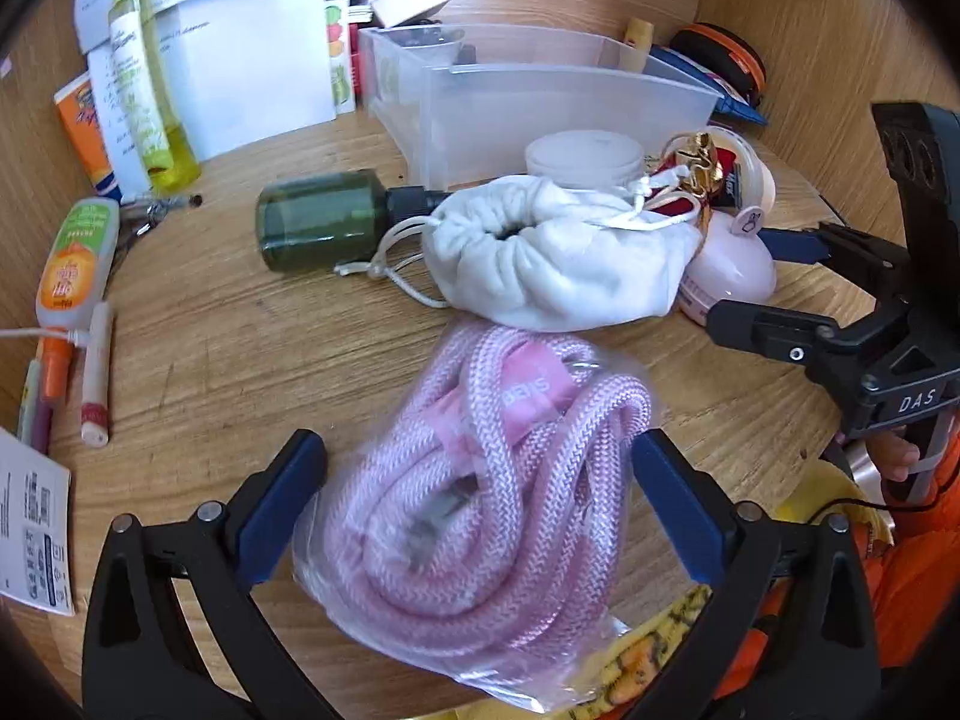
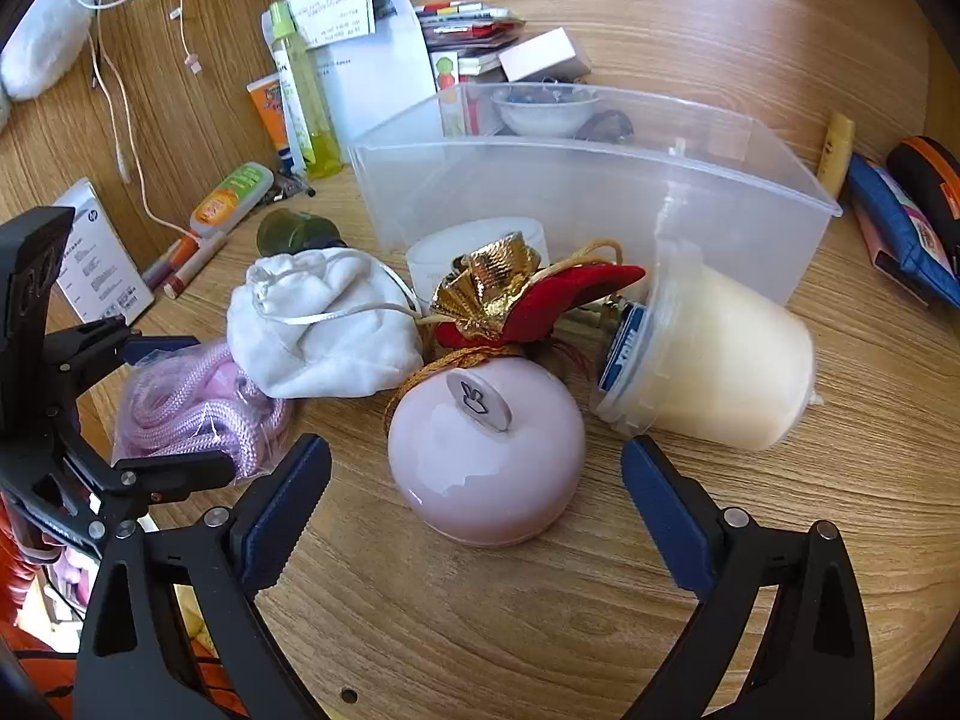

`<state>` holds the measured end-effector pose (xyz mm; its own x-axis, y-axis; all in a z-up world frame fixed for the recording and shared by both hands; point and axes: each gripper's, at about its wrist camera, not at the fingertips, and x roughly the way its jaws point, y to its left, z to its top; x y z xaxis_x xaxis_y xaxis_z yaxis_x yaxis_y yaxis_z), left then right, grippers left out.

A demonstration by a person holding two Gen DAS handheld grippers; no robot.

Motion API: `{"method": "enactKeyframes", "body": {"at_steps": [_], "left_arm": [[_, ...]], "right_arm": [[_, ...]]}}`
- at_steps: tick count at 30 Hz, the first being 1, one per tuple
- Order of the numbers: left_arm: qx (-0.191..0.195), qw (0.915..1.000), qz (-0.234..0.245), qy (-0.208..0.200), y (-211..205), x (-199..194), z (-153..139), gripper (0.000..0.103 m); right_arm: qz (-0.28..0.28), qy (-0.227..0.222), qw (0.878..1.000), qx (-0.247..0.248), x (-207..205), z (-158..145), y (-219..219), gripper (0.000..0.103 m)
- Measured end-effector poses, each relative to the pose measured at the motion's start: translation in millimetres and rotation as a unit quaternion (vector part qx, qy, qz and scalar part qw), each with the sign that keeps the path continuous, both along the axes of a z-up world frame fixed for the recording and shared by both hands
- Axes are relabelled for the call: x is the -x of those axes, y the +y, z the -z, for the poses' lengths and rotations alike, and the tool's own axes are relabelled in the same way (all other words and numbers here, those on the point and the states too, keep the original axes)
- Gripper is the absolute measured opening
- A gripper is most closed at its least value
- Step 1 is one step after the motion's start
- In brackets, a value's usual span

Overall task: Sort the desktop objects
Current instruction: 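Grasp the bagged pink rope with the left tool while the right tool grasps the pink jar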

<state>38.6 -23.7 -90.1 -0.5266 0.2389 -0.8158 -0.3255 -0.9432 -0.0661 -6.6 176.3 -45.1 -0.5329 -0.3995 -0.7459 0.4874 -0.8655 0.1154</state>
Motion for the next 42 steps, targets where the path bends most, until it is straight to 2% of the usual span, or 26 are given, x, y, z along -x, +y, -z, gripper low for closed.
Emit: {"method": "enactKeyframes", "body": {"at_steps": [3,5,9,16,22,26,31,34,39,42], "left_arm": [[0.010,0.9998,0.006,0.013,6,-2,2,0.103],[0.018,0.9996,0.004,0.022,11,-4,3,0.103],[0.016,0.9993,0.005,0.035,13,-9,1,0.092],[0.012,0.9992,0.006,0.038,17,-15,-3,0.068],[-0.009,0.9996,0.004,0.025,21,-19,-5,0.067],[-0.012,0.9994,0.006,0.032,28,-29,-11,0.066],[-0.013,0.9987,-0.004,0.050,30,-38,-22,0.052],[-0.009,0.9986,-0.007,0.053,28,-41,-23,0.050],[0.024,0.9988,-0.010,0.043,29,-42,-17,0.052],[0.038,0.9986,-0.005,0.036,30,-41,-14,0.061]], "right_arm": [[0.000,-0.002,1.000,-0.005,1,3,-1,0.086],[0.000,-0.006,1.000,-0.012,3,6,-1,0.071],[0.002,0.003,1.000,-0.014,2,7,0,0.061],[0.001,0.012,1.000,-0.015,-5,8,4,0.061],[0.002,0.007,1.000,-0.004,-13,7,16,0.061],[0.009,0.015,1.000,0.001,-20,2,27,0.061],[0.012,0.025,1.000,0.009,-25,-7,38,0.061],[0.010,0.034,0.999,0.012,-28,-13,41,0.061],[0.000,0.043,0.999,0.013,-34,-16,40,0.061],[-0.005,0.043,0.999,0.013,-37,-16,37,0.061]]}}
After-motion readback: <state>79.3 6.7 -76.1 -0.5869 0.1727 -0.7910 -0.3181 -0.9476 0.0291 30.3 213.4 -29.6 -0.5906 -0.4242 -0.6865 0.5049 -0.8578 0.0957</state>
